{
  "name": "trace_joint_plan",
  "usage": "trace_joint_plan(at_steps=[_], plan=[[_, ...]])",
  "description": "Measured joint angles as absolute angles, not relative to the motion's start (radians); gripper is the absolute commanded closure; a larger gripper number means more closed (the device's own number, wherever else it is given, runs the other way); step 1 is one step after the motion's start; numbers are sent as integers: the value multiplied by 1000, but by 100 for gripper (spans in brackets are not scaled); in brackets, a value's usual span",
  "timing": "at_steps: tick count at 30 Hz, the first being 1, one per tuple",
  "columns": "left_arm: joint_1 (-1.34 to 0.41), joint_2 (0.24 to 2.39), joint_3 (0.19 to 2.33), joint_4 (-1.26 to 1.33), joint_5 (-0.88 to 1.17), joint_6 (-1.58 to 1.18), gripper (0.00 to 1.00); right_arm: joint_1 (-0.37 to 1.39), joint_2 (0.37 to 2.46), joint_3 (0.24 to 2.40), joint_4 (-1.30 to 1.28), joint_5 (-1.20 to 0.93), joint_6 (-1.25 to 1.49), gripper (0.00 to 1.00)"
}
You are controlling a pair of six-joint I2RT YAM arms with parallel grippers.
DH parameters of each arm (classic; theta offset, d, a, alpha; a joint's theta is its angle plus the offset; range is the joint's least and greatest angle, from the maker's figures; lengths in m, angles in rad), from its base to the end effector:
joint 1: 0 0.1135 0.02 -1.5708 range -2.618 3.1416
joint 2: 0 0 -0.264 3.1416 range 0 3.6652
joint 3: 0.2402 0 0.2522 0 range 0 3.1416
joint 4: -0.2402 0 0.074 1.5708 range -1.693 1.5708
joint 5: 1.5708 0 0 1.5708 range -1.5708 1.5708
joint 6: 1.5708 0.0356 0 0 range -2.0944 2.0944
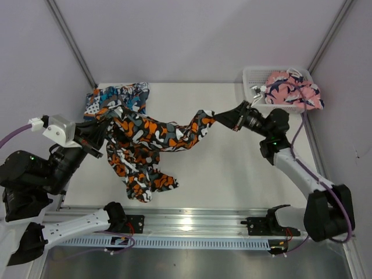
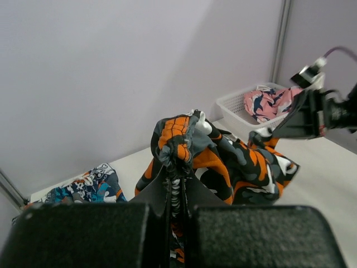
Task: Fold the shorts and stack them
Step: Flatten the shorts out
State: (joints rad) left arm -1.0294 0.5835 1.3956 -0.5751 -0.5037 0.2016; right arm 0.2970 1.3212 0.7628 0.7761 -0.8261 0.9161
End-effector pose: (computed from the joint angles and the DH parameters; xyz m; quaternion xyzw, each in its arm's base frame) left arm 0.0286 -0.0142 0.5027 0.1860 0.6022 -0.1649 0.7587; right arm 0.2698 0.1099 0.3116 -0.1234 0.6415 0.6136 0.4435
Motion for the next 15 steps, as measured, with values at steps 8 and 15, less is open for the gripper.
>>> trace_joint_plan(at_steps=[8, 15], plan=[[-1016, 702, 1404, -531, -518, 179, 100, 122, 1048, 930, 368, -828, 736, 100], [-574, 842, 1447, -524, -198, 62, 100, -28, 1008, 971, 207, -860, 715, 100]])
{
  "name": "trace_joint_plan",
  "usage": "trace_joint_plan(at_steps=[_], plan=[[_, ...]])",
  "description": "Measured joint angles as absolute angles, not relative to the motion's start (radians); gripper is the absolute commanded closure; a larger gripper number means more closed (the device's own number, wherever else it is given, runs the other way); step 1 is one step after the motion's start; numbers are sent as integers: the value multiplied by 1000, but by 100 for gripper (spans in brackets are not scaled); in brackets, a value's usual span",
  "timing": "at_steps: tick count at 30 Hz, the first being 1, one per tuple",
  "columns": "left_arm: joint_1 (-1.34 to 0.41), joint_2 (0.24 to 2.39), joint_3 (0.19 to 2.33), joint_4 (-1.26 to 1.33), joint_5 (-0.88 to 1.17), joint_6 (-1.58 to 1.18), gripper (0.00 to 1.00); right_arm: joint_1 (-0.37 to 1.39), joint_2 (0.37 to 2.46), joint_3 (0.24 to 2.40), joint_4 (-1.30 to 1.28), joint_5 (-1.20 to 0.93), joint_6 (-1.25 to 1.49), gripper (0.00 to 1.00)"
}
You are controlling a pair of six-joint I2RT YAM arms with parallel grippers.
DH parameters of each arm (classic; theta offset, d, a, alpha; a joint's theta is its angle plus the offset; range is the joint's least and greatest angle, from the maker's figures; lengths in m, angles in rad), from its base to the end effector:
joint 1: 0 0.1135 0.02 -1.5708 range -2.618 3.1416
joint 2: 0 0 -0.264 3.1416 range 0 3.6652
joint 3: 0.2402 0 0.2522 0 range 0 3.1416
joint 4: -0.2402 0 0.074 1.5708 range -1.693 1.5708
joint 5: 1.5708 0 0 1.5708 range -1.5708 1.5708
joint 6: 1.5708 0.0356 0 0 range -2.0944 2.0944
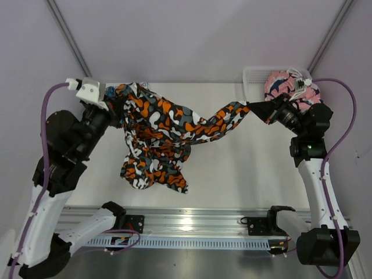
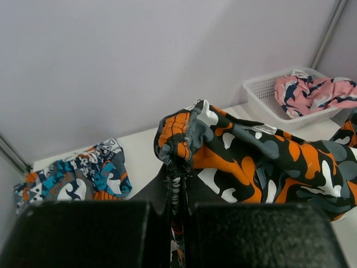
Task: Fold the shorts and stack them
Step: Flatten the shorts out
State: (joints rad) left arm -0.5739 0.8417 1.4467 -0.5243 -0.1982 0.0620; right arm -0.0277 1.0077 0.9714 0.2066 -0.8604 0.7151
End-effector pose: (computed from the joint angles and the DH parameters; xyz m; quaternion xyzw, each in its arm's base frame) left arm 0.1046 -0.0593 0.5078 0.1418 0.6636 -0.1203 0.7246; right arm 0.2225 0.0208 0.4043 -0.0846 0.6615 0.4872 0.5638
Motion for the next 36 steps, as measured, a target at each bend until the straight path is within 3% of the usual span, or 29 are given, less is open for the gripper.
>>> trace_joint_plan(at_steps=[6, 11, 18, 28, 36], plan=[[-237, 927, 1447, -465, 173, -112, 100, -67, 1010, 1052, 98, -885, 716, 100], [-190, 927, 1458, -435, 346, -205, 100, -85, 965, 1183, -18, -898, 686, 100], [-189, 848, 1644, -429, 554, -271, 100, -96, 823, 1423, -194, -901, 640, 100], [-189, 643, 1754, -441, 636, -290, 100, -96, 647, 1680, -359, -930, 609, 100], [-189, 727, 1654, -447, 591, -292, 100, -96, 687, 1692, -471, -923, 598, 100]])
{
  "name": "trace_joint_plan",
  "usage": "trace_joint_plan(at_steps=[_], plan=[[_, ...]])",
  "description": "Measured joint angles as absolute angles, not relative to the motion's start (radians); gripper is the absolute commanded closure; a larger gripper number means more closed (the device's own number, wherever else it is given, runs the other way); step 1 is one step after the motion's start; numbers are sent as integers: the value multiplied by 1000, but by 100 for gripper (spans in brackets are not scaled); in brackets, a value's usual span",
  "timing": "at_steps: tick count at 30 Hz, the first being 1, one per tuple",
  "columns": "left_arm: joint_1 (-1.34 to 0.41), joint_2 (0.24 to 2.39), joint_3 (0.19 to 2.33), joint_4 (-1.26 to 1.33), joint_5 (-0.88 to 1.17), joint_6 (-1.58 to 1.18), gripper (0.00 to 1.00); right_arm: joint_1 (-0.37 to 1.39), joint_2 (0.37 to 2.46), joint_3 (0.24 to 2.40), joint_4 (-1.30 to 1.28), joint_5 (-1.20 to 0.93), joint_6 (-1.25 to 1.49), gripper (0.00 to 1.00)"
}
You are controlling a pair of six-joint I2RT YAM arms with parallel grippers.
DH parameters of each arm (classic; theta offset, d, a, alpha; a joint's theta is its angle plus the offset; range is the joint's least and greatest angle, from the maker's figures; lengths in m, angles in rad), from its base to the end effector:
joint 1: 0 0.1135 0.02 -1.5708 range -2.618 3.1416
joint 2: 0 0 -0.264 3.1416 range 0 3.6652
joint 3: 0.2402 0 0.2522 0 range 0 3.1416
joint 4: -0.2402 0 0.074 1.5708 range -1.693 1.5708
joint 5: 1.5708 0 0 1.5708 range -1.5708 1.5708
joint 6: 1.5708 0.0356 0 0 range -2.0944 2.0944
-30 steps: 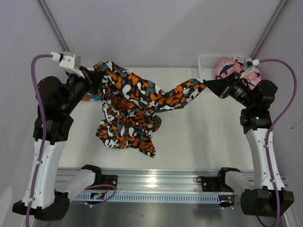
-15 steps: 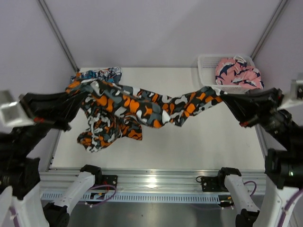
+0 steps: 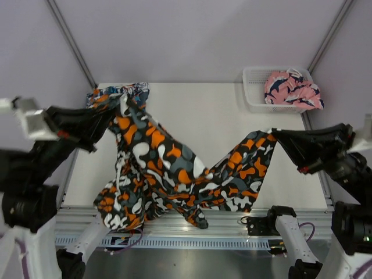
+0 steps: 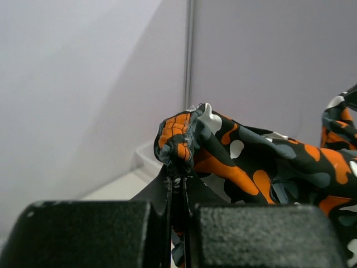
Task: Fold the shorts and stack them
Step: Flatten the shorts out
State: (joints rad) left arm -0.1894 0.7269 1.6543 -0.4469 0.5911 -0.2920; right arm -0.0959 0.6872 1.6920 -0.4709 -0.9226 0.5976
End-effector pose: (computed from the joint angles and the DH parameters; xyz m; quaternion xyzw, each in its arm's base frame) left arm 0.0095 -0.0220 0.5688 0.2233 0.5082 -0.3417 0.7584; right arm -0.0183 0.0303 0.5685 -0.2128 0.5487 0.4067 0.6987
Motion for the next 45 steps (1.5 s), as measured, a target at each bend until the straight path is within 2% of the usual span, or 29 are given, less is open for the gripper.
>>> trace_joint_plan(at_steps=[5, 8, 14, 17, 20, 25, 28, 32, 33, 34, 35, 36, 38, 40, 45], plan=[[-161, 951, 1449, -275, 591, -360, 100, -96, 812, 1529, -504, -842, 585, 100], [-133, 1154, 1332, -123, 615, -411, 100, -96, 907, 1395, -497, -767, 583, 100], [-123, 1632, 1288, 112, 653, -484, 100, -101, 1019, 1062, -419, -579, 608, 100], [-130, 1886, 1419, 208, 687, -525, 100, -104, 1039, 958, -331, -524, 622, 100], [-146, 2119, 1648, 244, 714, -538, 97, -109, 1098, 892, -223, -481, 632, 100], [-205, 2434, 2158, 87, 697, -465, 90, -121, 1201, 868, -110, -418, 632, 100], [-239, 2518, 2315, 63, 683, -460, 69, -130, 1248, 868, -47, -393, 632, 100], [-263, 2529, 2311, 101, 651, -466, 28, -135, 1319, 868, 22, -363, 632, 100], [-263, 2529, 2305, 109, 638, -472, 22, -135, 1335, 868, 33, -349, 632, 100], [-261, 2533, 2305, 117, 622, -477, 4, -135, 1348, 870, 39, -335, 632, 91], [-258, 2535, 2305, 121, 608, -474, 1, -135, 1358, 872, 41, -321, 633, 84], [-256, 2538, 2305, 125, 595, -484, 1, -135, 1369, 876, 40, -304, 631, 82], [-250, 2542, 2310, 123, 565, -490, 1, -136, 1382, 896, 18, -258, 634, 47], [-245, 2543, 2318, 110, 546, -489, 1, -136, 1378, 914, -6, -206, 633, 26], [-241, 2482, 2277, 46, 514, -455, 1, -129, 1294, 918, -80, -145, 607, 23]])
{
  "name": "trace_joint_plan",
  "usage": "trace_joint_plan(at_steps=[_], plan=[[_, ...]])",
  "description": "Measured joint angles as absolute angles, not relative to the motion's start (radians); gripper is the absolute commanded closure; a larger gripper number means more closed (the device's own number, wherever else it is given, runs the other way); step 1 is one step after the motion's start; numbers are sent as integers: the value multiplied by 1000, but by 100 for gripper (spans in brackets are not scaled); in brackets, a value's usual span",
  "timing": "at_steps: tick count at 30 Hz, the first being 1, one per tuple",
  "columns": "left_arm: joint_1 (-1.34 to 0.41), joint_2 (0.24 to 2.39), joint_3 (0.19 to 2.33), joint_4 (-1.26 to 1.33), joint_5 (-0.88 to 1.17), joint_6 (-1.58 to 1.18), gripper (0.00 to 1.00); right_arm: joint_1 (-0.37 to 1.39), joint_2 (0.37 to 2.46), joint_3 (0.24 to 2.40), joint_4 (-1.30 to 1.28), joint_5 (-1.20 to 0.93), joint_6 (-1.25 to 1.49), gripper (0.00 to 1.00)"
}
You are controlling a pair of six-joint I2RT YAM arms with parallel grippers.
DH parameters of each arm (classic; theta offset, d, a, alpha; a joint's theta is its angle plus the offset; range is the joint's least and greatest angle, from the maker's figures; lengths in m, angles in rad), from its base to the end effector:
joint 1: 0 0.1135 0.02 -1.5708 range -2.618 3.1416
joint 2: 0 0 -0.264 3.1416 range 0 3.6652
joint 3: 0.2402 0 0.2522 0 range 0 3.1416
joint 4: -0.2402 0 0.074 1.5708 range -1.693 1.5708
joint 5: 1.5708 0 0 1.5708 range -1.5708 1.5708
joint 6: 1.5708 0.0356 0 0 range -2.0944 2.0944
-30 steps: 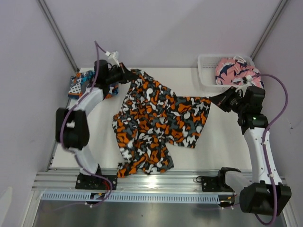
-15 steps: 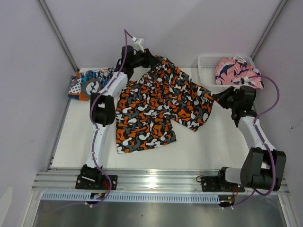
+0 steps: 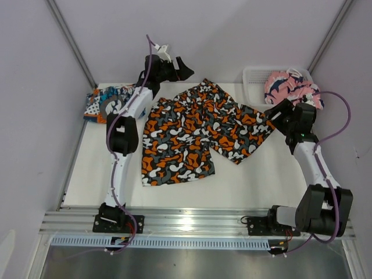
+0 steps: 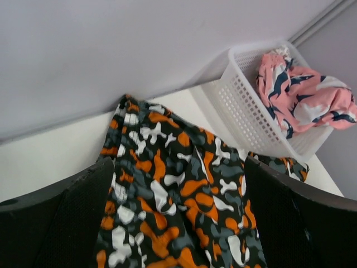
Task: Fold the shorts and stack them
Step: Flatten the shorts out, then fold the shorts
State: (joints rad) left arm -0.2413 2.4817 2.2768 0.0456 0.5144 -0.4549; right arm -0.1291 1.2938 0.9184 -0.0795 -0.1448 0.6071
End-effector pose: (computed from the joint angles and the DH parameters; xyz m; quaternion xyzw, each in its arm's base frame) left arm 0.5632 -0.1566 0.2676 0.0856 0.7495 -0.3960 0.5236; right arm 0.2940 -0.0330 0.2855 0.2687 0.8032 0.1846 0.4985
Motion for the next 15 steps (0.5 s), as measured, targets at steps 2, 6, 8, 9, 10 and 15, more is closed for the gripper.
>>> trace_joint_plan(at_steps=[2, 6, 8, 9, 10, 15], plan=[[-241, 2405, 2202, -9, 490, -426, 1, -105, 1242, 918, -110, -140, 590, 23], [-242, 2176, 1996, -133, 411, -354, 1, 78, 1188, 926, -156, -142, 540, 23], [-242, 2050, 1891, -179, 356, -318, 1, 233, 1188, 926, -176, -139, 508, 24], [-242, 1991, 1842, -201, 326, -303, 1, 302, 1193, 926, -187, -145, 494, 24], [-241, 1945, 1803, -210, 302, -292, 1, 371, 1197, 926, -195, -145, 483, 24], [-222, 1781, 1648, -278, 186, -268, 1, 649, 1268, 929, -205, -74, 451, 25]])
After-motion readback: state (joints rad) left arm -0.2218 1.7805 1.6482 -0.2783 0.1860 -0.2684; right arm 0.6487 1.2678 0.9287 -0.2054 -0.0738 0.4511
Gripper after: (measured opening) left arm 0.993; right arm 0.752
